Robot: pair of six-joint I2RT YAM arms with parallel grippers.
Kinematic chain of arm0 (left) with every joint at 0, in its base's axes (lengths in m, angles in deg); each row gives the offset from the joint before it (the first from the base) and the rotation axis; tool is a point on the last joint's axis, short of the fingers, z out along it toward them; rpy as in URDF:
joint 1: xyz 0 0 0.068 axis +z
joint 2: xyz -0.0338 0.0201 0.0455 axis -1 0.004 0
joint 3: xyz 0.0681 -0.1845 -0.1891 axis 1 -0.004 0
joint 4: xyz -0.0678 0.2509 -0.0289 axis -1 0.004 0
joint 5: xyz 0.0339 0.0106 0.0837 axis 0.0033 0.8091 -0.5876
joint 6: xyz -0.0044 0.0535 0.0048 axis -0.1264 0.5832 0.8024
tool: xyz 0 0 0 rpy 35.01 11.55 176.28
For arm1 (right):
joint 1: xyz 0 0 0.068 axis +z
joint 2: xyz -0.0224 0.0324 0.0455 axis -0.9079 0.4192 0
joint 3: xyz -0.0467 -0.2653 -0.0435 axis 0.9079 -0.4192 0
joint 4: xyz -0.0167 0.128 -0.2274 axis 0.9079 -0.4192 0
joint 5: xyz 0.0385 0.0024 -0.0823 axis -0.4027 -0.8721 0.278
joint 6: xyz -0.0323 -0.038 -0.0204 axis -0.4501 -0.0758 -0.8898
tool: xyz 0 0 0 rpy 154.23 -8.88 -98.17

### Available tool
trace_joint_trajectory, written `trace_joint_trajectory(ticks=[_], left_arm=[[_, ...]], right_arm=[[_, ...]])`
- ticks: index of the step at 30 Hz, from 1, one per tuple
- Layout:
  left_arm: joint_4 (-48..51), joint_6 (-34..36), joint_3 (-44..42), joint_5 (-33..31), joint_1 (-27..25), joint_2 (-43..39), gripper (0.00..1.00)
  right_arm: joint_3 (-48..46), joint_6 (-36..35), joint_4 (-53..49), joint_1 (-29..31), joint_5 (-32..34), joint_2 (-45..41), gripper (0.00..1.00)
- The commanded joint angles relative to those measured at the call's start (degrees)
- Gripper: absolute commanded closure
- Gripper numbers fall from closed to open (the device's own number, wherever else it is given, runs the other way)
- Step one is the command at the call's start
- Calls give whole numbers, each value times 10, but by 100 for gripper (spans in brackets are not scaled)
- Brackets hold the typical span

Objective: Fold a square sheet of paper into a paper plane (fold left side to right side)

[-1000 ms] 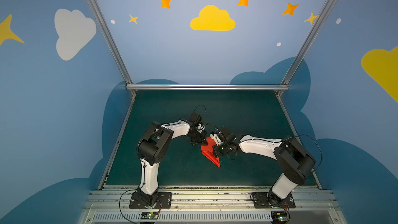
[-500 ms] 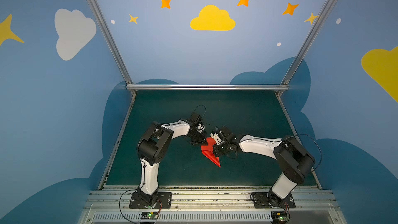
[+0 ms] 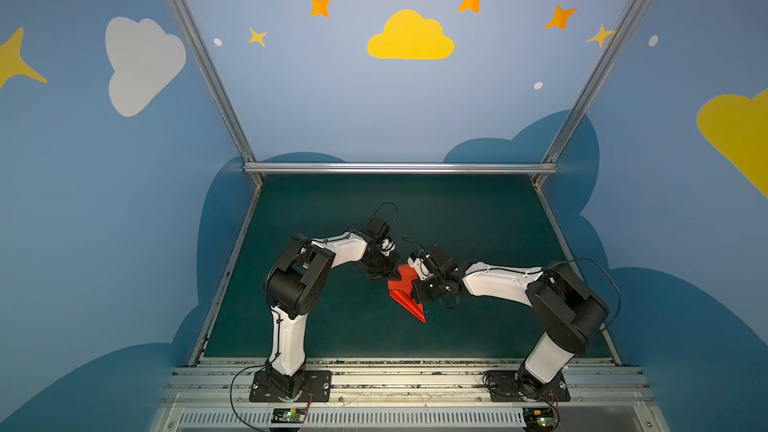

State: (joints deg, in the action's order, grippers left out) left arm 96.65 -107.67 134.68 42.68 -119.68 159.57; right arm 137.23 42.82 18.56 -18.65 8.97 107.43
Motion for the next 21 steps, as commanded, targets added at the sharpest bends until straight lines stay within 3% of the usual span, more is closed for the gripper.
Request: trace_joint_trajectory(ticks=[1, 9, 17, 21], left_arm=[[22, 4, -6, -35, -9, 28, 97], [34, -9, 33, -30, 8, 0, 96], [-10, -51, -5, -21, 38, -100, 81], [-55, -80, -77, -7, 34, -164, 97]], right_arm=[[-20, 5, -13, 1, 8, 16, 100], [-47, 16, -7, 1, 16, 9, 100], [-59, 21, -3, 0, 15, 4, 100], [-61, 21, -2, 0, 13, 4, 100]])
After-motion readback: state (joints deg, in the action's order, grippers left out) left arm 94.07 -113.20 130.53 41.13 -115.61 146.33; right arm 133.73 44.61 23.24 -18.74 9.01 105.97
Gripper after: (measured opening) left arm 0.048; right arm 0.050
